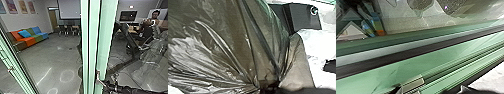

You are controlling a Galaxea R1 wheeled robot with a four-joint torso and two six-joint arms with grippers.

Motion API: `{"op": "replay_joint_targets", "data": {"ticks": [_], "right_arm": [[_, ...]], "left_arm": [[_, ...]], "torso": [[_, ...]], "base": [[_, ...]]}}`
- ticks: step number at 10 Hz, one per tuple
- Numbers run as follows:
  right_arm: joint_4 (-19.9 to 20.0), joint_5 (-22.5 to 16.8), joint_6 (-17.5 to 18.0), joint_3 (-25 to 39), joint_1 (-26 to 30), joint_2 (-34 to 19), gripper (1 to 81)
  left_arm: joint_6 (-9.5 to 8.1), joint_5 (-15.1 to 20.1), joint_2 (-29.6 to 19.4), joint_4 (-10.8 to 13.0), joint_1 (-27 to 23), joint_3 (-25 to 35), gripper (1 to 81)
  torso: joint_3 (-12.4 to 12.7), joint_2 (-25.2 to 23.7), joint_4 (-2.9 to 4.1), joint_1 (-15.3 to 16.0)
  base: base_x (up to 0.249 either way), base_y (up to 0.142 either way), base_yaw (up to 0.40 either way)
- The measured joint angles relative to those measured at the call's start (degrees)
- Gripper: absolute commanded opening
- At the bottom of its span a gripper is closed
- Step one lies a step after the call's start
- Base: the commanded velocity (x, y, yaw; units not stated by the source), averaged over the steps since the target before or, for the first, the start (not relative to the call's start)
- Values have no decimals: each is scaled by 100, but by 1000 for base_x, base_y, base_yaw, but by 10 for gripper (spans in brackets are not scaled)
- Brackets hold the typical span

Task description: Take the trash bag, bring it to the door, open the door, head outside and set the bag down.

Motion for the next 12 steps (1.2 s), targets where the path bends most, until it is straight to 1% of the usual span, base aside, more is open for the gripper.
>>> {"op": "replay_joint_targets", "data": {"ticks": [5,7,9,11,12], "right_arm": [[-74,-77,-100,105,-13,-83,811],[-152,-5,-160,190,60,-144,811],[-315,297,-207,239,146,-193,811],[-310,312,-194,240,234,-195,811],[-255,254,-182,240,265,-195,811]], "left_arm": [[0,-9,0,-2,-15,11,10],[0,-22,0,0,-15,17,10],[0,-24,0,0,-20,17,10],[0,-27,0,0,-33,20,10],[0,-27,0,0,-33,20,10]], "torso": [[-7,0,0,2],[-160,-2,0,-6],[-370,-2,0,-9],[-425,-2,0,-9],[-420,0,0,-6]], "base": [[0,0,0],[0,0,0],[0,0,0],[0,0,0],[0,0,0]]}}
